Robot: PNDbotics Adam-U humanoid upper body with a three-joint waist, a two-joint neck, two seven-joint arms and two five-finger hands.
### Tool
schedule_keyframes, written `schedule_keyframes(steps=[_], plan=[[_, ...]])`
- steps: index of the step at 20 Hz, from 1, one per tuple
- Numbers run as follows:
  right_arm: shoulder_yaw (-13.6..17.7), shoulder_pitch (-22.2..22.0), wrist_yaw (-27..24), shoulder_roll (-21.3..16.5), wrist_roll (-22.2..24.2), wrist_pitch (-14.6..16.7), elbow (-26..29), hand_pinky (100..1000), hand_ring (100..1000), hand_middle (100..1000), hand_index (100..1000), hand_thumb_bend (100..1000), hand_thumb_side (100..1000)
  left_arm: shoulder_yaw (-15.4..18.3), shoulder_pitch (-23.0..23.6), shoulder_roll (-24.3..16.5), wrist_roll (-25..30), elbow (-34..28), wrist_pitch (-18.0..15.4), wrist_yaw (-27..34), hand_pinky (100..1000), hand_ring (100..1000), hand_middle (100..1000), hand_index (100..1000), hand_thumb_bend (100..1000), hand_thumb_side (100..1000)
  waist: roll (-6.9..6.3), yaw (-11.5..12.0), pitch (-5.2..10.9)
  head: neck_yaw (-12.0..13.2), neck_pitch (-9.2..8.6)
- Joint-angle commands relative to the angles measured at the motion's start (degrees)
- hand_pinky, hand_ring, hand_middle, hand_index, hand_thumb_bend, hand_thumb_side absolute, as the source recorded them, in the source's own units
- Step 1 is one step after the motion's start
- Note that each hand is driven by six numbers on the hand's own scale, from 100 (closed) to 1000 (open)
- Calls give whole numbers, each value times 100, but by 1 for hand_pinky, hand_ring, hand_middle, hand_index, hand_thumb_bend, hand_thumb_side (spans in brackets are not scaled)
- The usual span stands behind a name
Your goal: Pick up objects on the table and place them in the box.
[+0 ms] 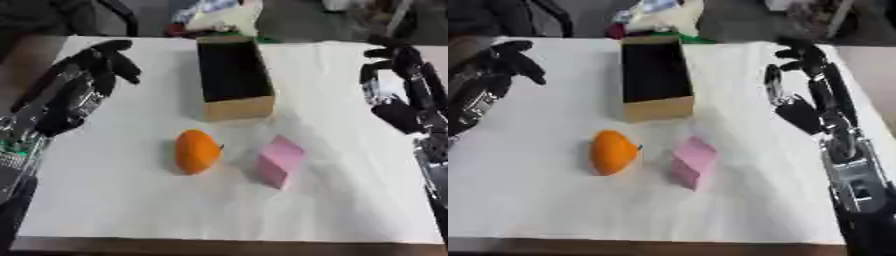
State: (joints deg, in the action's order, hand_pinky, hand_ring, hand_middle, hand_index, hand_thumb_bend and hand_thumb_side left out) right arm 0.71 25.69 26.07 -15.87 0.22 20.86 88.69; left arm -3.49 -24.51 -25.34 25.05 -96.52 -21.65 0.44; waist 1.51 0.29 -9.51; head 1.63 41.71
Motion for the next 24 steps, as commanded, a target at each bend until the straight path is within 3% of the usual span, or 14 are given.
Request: schedule_keyframes(steps=[1, 5, 7, 10, 15, 18, 19, 22, 23, 24], plan=[[48, 64, -14, -113, -11, -10, 105, 701, 795, 843, 918, 100, 688, -30, -119, -196, 90, -136, -66, -28, 734, 662, 664, 953, 100, 756, -15, -19, 98, -5, -30], [41, 69, -7, -118, -4, -9, 99, 701, 795, 844, 918, 100, 688, -112, -198, -364, 310, -158, -242, -106, 746, 676, 685, 966, 100, 720, -23, -34, 107, -5, -33], [41, 66, -2, -124, -5, -9, 95, 701, 795, 844, 919, 100, 687, -194, -299, -554, 458, -180, -396, -215, 763, 700, 709, 981, 100, 624, -32, -41, 120, 6, -33], [34, 62, 9, -132, -1, -7, 86, 701, 795, 844, 919, 100, 687, -371, -499, -904, 645, -164, -679, -523, 782, 728, 738, 993, 100, 589, -51, -69, 141, 0, -27], [-2, 62, 21, -141, 27, 6, 57, 702, 795, 844, 919, 100, 688, -958, -1109, -1482, 1008, 0, -1330, -1183, 789, 752, 757, 992, 100, 570, -82, -120, 190, 21, -12], [-25, 58, 25, -136, 47, 18, 47, 702, 795, 844, 919, 100, 688, -1381, -1598, -1609, 1228, 233, -1854, -1589, 784, 763, 763, 989, 112, 602, -99, -158, 218, 24, -23], [-34, 60, 26, -136, 56, 23, 42, 702, 795, 844, 919, 100, 688, -1509, -1762, -1617, 1289, 325, -2024, -1749, 786, 772, 767, 987, 233, 684, -105, -171, 224, 31, -16], [-51, 58, 26, -144, 73, 29, 25, 702, 795, 844, 919, 100, 692, -1795, -2147, -1527, 1360, 660, -2477, -2275, 788, 777, 767, 984, 354, 774, -119, -195, 234, 36, -6], [-55, 57, 24, -150, 76, 30, 18, 702, 795, 844, 919, 100, 694, -1851, -2245, -1488, 1339, 751, -2612, -2458, 789, 776, 766, 980, 502, 884, -124, -205, 236, 35, 1], [-58, 55, 20, -155, 78, 31, 13, 701, 795, 844, 919, 100, 694, -1885, -2325, -1452, 1289, 827, -2739, -2649, 790, 778, 767, 978, 551, 903, -129, -210, 237, 33, 8]])
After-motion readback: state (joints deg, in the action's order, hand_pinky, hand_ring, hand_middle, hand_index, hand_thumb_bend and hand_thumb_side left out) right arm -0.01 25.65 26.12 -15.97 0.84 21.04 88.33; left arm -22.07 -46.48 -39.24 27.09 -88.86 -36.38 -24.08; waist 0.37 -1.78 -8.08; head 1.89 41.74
